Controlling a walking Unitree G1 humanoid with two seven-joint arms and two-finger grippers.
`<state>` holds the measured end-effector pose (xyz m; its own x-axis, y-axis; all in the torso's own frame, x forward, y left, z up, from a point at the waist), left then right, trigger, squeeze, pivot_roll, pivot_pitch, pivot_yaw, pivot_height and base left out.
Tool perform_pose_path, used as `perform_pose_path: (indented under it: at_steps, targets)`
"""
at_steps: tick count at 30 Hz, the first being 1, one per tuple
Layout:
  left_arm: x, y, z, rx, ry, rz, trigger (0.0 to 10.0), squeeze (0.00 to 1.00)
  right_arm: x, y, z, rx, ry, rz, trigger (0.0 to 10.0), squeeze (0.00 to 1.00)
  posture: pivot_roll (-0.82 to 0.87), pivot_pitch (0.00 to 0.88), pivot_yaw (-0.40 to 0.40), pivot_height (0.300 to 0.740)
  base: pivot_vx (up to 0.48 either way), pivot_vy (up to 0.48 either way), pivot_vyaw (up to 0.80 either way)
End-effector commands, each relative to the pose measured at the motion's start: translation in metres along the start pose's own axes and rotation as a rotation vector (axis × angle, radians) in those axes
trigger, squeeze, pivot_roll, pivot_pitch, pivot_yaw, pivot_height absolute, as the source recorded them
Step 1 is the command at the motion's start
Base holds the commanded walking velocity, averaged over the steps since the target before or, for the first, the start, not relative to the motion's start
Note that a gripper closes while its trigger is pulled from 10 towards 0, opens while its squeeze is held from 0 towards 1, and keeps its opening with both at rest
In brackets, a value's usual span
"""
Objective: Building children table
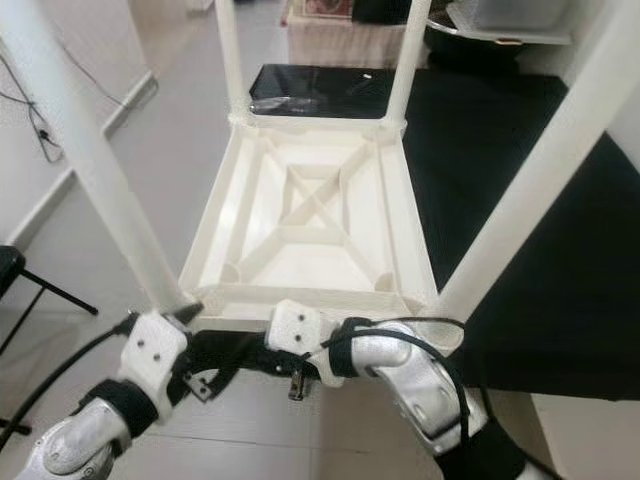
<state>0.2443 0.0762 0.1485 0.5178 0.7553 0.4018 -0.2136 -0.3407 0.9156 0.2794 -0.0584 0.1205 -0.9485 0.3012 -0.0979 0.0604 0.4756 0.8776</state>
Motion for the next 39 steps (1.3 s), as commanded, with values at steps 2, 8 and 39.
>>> perform_pose_path:
  at_steps: [2,8,39]
  targets:
    - [-0.009,0.001,-0.004,0.003,-0.052,-0.008,10.0,0.0,0.009,-0.012,0.003,0.06,0.053,0.022,0.0,0.0,-0.02,0.138,0.009,0.74,0.0,0.0,0.0]
    - [-0.014,-0.004,-0.01,0.036,-0.078,-0.043,10.0,0.0,-0.009,-0.026,0.01,0.164,-0.042,0.059,10.0,0.0,-0.01,0.139,0.004,0.74,0.0,0.0,0.0]
    - [-0.017,-0.007,-0.012,0.048,-0.103,-0.037,10.0,0.0,-0.117,0.011,0.002,0.033,-0.697,0.189,10.0,0.0,0.01,0.157,0.003,0.74,0.0,0.0,0.0]
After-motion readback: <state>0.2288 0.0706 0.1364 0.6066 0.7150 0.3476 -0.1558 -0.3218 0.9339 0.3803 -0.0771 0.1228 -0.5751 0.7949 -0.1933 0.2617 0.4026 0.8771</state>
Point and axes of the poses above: a point about 5 cm out from each wrist's last joint towards the gripper, its own z axis pointing out of the wrist towards the gripper, its own y axis along the axis of the wrist's last joint, x = y × z, the point moved 6 cm from there along z, pointing out of the wrist towards the gripper, and after that the axes turned 15 degrees about z, right-handed, at the moved point
